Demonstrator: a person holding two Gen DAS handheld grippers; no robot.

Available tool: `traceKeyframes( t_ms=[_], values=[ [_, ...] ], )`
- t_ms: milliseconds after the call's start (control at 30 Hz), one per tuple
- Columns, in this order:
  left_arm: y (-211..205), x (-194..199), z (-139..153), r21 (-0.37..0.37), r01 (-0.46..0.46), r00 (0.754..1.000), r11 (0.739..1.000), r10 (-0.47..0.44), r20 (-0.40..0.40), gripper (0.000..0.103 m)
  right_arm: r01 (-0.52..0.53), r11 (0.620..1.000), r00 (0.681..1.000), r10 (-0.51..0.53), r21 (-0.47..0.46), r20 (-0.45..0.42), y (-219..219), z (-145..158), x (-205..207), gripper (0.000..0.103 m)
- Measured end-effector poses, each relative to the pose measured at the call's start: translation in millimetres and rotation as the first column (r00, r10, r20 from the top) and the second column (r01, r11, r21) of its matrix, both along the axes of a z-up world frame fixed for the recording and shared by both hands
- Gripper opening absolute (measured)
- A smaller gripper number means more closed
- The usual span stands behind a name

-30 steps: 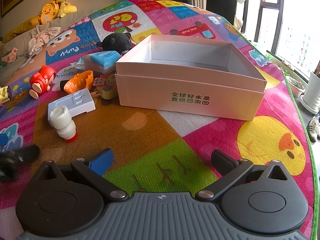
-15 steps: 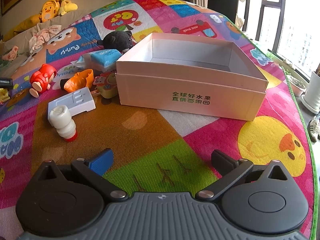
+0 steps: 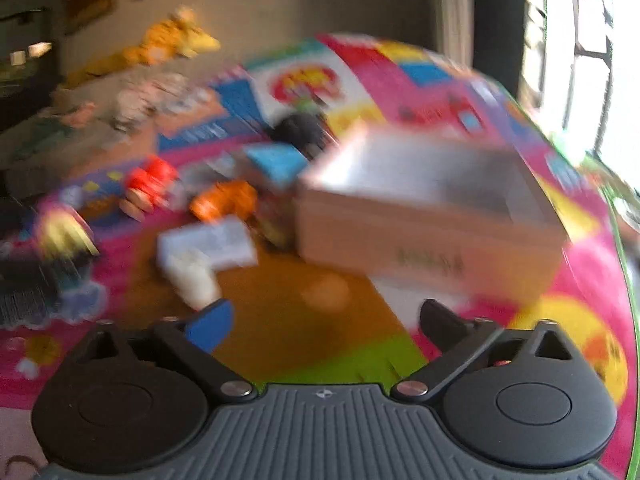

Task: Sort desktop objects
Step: 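Grasp the pink-lidded cup with the left gripper while the right gripper grasps the white bottle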

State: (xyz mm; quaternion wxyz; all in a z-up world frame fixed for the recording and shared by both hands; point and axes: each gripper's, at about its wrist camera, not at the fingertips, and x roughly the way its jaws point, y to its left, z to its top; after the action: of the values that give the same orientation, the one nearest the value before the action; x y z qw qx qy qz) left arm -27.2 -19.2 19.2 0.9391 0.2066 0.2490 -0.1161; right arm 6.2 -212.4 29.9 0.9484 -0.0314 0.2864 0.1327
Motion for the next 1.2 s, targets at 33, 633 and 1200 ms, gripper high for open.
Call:
traceKeyframes(
  t_ms=[33, 633, 1200],
  values=[
    [-5.7, -6.8, -0.7, 0.002, 0.026, 1.000, 1.000, -0.026, 0.005, 0.055, -0.026, 1.000, 1.000, 0.026, 0.016, -0.004, 3.3, 4.8, 2.1, 0.076],
    [-29.5, -32.7, 12.6, -0.307, 0.182, 0.976, 0.934, -0.211, -0.063, 0.095, 0.112, 0.992, 0.993, -0.109, 0.055, -0.053, -24.6, 5.3, 21.0, 0.050],
    [3.3, -43.1, 16.6, -0.350, 0.021, 0.992, 0.937, -0.064, -0.112, 0.097, 0.124, 0.992, 0.990, -0.122, 0.016, -0.066, -33.8, -10.0, 7.7, 0.072]
  ],
)
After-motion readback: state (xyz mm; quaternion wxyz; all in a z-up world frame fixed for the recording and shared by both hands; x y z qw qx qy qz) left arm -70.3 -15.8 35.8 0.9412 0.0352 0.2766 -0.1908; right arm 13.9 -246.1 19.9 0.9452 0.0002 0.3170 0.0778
